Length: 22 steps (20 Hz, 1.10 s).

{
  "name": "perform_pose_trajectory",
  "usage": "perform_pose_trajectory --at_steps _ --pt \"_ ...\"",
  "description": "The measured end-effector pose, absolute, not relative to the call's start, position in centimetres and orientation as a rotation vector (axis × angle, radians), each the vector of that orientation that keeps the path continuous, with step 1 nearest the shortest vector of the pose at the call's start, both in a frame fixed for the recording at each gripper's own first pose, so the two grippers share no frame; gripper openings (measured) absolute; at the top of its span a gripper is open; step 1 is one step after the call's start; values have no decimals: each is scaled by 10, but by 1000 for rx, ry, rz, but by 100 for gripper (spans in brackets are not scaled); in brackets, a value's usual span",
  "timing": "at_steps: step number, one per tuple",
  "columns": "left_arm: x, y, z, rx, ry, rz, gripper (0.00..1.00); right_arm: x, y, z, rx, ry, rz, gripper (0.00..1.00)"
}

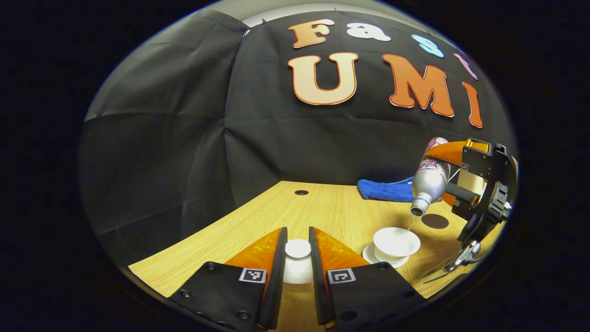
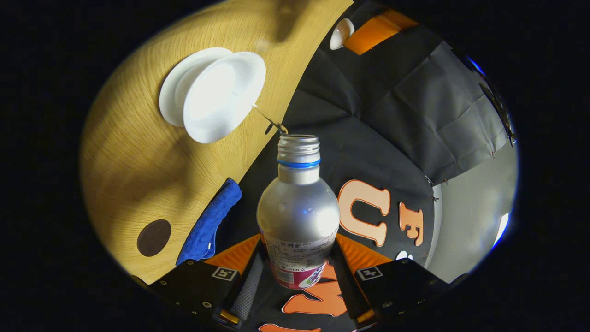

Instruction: Open the teacup lid with one hand, grasp the water bottle and pour water into the teacup with the other hand; after pouring, place the water bottle on the coaster and then close the teacup lid.

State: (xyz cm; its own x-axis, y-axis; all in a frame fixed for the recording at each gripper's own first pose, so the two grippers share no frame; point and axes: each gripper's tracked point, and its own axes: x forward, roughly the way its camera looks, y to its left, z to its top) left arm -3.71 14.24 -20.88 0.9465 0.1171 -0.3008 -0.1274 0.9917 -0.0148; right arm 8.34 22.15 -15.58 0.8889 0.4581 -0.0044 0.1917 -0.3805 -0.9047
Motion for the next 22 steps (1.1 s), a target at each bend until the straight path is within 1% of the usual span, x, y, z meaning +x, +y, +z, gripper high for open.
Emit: perform_pose_trajectory --at_steps 1,2,3,11,12,13,22 --pt "-38 141 -208 -36 300 119 34 84 221 -156 -1971 -478 308 78" --pt "-38 140 -205 -40 293 117 31 84 222 -155 -1973 -486 304 78" --pt "-39 140 -206 -36 293 117 34 83 223 -154 -1975 -496 303 78" --pt "-35 134 -199 -27 280 105 34 81 224 -157 -1964 -513 324 78" --pt "-36 134 -198 -29 280 102 31 81 224 -158 -1961 -513 327 78" --pt "-35 133 -199 -29 280 101 34 82 224 -158 -1960 -512 332 79" --pt "-33 125 -194 -31 274 87 34 82 223 -165 -1913 -479 370 79"
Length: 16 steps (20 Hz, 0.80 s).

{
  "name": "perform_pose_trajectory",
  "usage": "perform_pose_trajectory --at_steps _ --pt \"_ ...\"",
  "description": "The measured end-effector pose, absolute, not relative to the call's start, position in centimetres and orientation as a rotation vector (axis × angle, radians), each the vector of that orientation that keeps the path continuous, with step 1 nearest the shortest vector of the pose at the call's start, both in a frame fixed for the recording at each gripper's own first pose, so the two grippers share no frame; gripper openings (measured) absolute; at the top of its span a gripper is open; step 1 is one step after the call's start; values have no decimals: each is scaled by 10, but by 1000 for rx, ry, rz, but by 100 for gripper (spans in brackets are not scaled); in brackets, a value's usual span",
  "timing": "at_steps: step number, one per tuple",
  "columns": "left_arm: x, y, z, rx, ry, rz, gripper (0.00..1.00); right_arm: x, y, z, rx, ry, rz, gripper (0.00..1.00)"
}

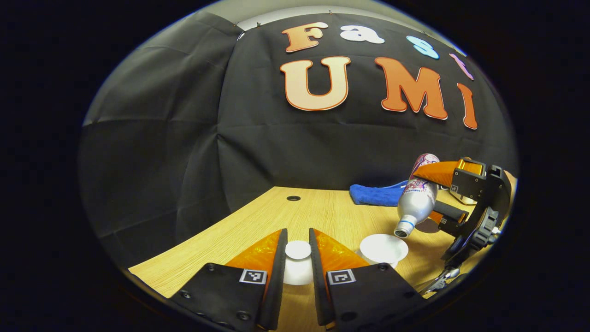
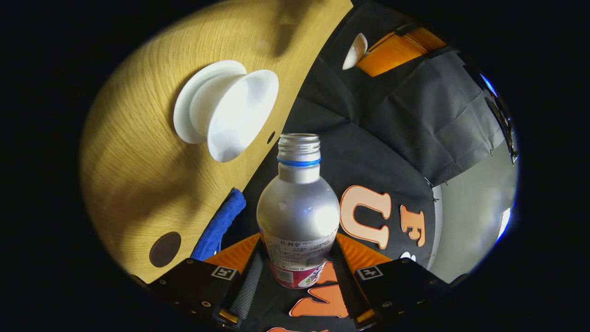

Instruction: Open the teacup lid with one hand, grasp the water bottle and pour water into the teacup with the other hand; after pouring, place the water bottle on the coaster and then close the teacup lid.

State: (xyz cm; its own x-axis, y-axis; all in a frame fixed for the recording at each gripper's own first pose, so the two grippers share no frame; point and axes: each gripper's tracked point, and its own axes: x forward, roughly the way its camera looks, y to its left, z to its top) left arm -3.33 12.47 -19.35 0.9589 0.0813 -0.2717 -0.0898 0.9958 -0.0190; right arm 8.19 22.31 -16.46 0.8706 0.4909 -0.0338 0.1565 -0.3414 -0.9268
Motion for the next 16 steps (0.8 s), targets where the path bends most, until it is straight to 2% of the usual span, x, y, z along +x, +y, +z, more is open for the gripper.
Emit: perform_pose_trajectory --at_steps 13,14,16 --pt "-29 111 -184 -24 257 60 31 92 195 -179 -1460 -170 441 79" --pt "-28 108 -183 -23 255 55 34 93 193 -178 -1414 -144 447 79" --pt "-26 103 -182 -23 254 45 31 95 185 -180 -1319 -96 447 79"
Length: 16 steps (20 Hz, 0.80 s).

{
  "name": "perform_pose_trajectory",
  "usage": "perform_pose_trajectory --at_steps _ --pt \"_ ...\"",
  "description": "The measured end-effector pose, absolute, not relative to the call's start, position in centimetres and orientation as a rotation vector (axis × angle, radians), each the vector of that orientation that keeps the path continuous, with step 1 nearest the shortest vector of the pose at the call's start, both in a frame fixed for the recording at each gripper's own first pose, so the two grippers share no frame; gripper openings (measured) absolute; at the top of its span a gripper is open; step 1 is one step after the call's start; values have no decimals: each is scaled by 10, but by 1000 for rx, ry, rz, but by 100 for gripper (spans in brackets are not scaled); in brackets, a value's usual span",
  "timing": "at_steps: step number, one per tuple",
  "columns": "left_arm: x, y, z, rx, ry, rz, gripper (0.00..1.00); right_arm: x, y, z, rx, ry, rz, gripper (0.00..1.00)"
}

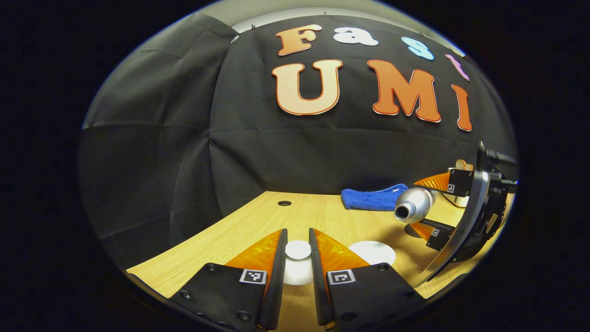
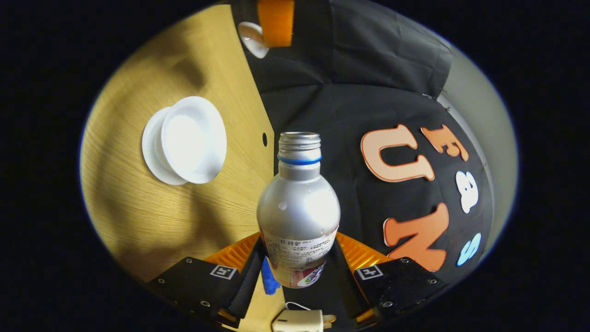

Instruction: Open the teacup lid with one hand, grasp the water bottle and pour water into the teacup with the other hand; after pouring, place the water bottle on the coaster and then close the teacup lid.

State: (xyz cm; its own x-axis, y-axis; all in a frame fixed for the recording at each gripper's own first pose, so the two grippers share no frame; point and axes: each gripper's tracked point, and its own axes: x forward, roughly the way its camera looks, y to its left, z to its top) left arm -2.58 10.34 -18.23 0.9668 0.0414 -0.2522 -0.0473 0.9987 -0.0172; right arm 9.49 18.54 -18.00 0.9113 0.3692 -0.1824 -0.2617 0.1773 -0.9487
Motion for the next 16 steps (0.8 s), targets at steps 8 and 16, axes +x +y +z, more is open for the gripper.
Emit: perform_pose_trajectory --at_steps 8,16 --pt "-18 88 -181 -26 257 16 34 113 157 -187 -962 64 417 80" --pt "-13 71 -182 -22 269 -7 34 140 126 -195 -546 245 399 80"
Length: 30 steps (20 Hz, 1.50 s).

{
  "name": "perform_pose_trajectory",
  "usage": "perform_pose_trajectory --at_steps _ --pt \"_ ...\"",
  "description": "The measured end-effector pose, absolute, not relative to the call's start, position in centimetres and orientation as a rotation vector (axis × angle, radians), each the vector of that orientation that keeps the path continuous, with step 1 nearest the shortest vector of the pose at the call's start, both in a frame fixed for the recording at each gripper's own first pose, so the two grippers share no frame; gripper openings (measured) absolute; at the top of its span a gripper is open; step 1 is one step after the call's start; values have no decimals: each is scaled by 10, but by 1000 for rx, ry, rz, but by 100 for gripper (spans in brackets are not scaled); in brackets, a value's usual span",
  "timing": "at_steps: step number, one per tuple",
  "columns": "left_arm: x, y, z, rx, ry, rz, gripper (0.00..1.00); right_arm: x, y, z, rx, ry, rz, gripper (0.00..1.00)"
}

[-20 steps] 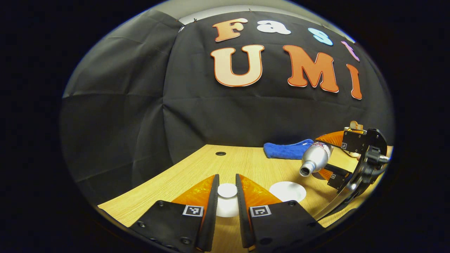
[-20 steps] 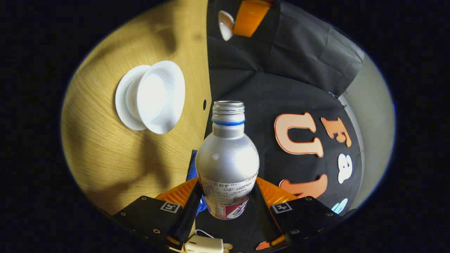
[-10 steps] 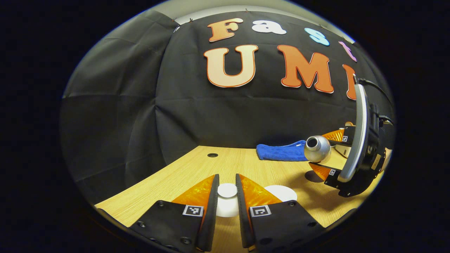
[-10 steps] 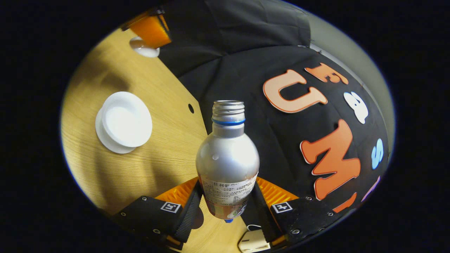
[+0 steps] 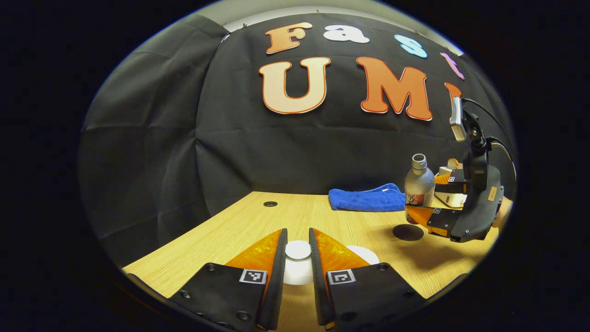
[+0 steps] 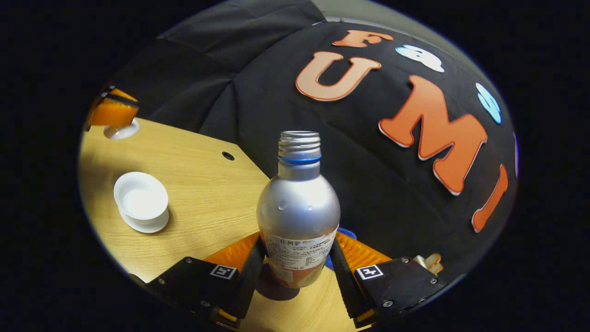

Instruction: Open the teacup lid with one hand, grasp the water bottle and pour water into the teacup with the other hand; after pouring, place the water bottle on the coaster and then close the teacup lid.

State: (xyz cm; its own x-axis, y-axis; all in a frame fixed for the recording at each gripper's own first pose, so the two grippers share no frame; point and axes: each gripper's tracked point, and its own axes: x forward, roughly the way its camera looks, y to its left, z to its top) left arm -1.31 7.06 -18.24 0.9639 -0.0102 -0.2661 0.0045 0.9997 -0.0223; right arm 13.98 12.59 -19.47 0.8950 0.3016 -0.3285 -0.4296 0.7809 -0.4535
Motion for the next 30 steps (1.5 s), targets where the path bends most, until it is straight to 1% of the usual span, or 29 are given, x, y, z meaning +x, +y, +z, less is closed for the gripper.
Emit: perform_pose_trajectory --at_steps 5,8,10,12,13,14,15,16,17,18,21,22,23,24,26,27,30 --pt "-9 60 -185 -12 280 -22 34 157 117 -229 -317 355 400 80" --pt "-7 54 -187 -8 285 -29 34 162 121 -243 -233 391 406 80" --pt "-6 51 -190 -10 296 -32 34 167 117 -258 -231 421 401 80" --pt "-4 49 -191 -4 301 -32 34 169 119 -257 -219 408 405 80" --pt "-2 48 -193 -6 306 -35 34 168 116 -257 -210 405 406 76" --pt "-2 47 -194 -8 310 -36 31 168 114 -258 -201 408 405 80" --pt "-2 45 -194 -8 310 -37 31 169 111 -259 -185 411 403 80" --pt "-1 43 -193 -8 310 -37 36 170 110 -260 -161 418 399 80" --pt "0 42 -194 -8 308 -39 31 171 108 -262 -134 426 394 77" --pt "2 41 -195 -6 310 -39 34 172 106 -263 -103 434 389 80" --pt "6 35 -198 -4 314 -46 34 175 102 -267 -20 451 384 80" --pt "6 32 -199 -5 318 -50 34 174 102 -268 -16 450 393 80" --pt "7 28 -200 -8 315 -57 31 174 101 -268 -19 432 401 80" --pt "9 26 -200 -10 313 -61 34 175 101 -269 -19 425 403 80" --pt "11 21 -202 -14 312 -69 31 173 101 -273 -13 426 407 80" --pt "11 19 -201 -25 308 -74 34 173 101 -274 -10 426 410 80" --pt "13 13 -201 -45 303 -85 34 175 102 -276 -21 429 408 81"
